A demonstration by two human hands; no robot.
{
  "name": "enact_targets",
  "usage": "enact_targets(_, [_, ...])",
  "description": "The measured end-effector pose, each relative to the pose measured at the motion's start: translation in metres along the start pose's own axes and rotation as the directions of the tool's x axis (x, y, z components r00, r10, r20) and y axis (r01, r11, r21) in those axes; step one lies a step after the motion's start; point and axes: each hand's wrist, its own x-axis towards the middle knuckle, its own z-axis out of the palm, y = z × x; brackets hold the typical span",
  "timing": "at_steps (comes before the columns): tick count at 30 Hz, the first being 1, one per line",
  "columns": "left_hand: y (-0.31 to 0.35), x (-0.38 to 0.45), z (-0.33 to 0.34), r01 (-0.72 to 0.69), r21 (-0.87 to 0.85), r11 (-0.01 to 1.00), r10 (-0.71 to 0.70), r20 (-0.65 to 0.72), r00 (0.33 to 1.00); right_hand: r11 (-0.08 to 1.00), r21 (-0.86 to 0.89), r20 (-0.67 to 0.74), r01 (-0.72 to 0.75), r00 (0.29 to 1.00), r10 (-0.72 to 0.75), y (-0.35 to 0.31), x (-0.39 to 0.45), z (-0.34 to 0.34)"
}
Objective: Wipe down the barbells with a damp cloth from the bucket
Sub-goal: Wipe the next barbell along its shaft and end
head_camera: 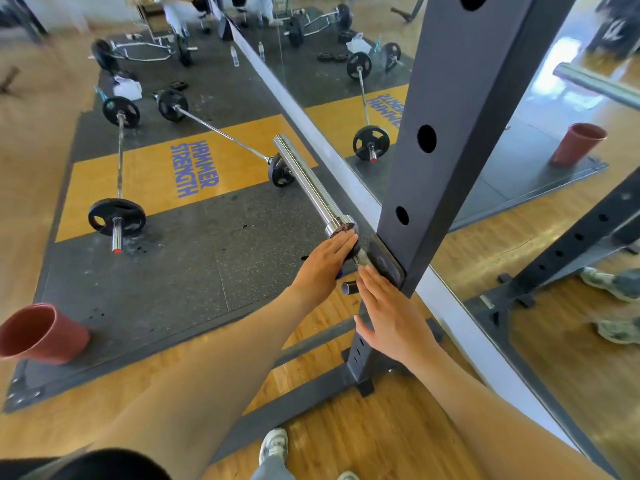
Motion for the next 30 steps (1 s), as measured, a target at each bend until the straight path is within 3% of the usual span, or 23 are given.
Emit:
enact_targets(3, [-0.002, -0.011, -0.004, 0.058, -0.08, 0.995, -0.058, 0.007, 0.998, 1.0, 0.013, -0.01, 0.003, 1.0, -0.003, 0.001, 0.0, 0.001])
enact_targets(7, [-0.001, 0.017, -0.012, -0.049, -0.038, 0.998, 0.052, 0.087, 0.995, 0.999, 0.035, 0.011, 0.0, 1.0, -0.001, 0.001, 0.0, 0.004])
enact_targets(10, [-0.01, 0.029, -0.027, -0.099, -0.007, 0.995, 0.099, 0.015, 0.995, 0.998, 0.059, 0.016, -0.017, 1.0, 0.016, -0.001, 0.0, 0.004])
enact_targets(13, [-0.034, 0.037, -0.041, -0.082, 0.116, 0.99, 0.091, -0.074, 0.993, 0.993, 0.059, -0.009, -0.106, 0.994, 0.107, -0.019, 0.016, 0.0])
enact_targets(16, [-0.052, 0.035, -0.039, -0.17, 0.229, 0.958, 0.165, 0.042, 0.985, 0.982, -0.01, -0.006, -0.187, 0.982, 0.187, -0.035, 0.055, -0.008])
enact_targets(21, [-0.065, 0.066, -0.037, -0.233, 0.116, 0.966, 0.211, 0.177, 0.961, 0.956, -0.035, 0.136, -0.29, 0.947, 0.292, -0.04, 0.09, -0.001])
enact_targets(25, [-0.063, 0.109, -0.047, -0.382, 0.103, 0.918, 0.329, 0.334, 0.883, 0.913, 0.007, 0.162, -0.407, 0.902, 0.401, -0.049, 0.102, 0.007])
enact_targets(28, [-0.089, 0.087, -0.039, -0.425, -0.036, 0.905, 0.422, 0.226, 0.878, 0.897, 0.027, 0.151, -0.441, 0.889, 0.433, -0.052, 0.11, 0.008])
enact_targets(30, [-0.105, 0.056, -0.033, -0.383, -0.08, 0.92, 0.392, 0.163, 0.906, 0.885, 0.023, 0.15, -0.464, 0.877, 0.456, -0.054, 0.112, 0.007])
